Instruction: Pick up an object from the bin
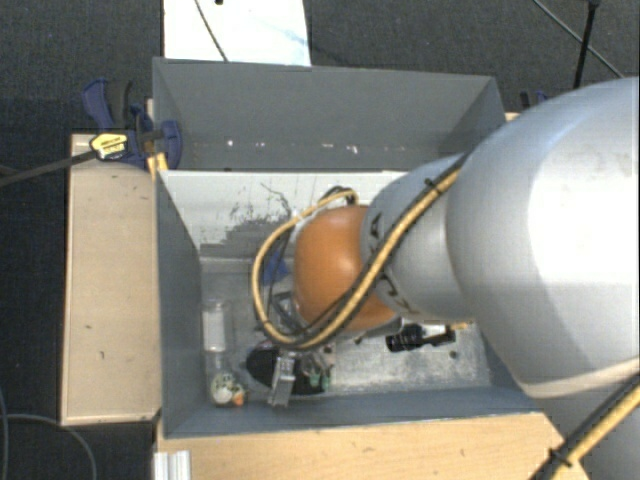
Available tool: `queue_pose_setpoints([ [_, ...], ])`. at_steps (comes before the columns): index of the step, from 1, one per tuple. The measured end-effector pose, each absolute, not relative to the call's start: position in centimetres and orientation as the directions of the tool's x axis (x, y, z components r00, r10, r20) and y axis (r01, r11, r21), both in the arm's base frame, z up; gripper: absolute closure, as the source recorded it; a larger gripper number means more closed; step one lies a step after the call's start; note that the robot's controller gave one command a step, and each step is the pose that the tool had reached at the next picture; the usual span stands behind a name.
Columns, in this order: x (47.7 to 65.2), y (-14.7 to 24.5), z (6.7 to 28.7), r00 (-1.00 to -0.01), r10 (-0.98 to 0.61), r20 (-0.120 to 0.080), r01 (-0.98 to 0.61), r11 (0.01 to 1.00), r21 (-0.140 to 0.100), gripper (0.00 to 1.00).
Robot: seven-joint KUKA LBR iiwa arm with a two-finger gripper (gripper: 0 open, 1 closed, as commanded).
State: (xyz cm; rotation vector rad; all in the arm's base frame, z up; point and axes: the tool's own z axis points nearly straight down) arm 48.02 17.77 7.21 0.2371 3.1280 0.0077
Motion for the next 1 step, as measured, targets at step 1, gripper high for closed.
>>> queue_pose_setpoints([
  [1,48.45,18.01,7.69,-0.988,0.154,-0.017,0.154,0.988,0.014,1.00],
])
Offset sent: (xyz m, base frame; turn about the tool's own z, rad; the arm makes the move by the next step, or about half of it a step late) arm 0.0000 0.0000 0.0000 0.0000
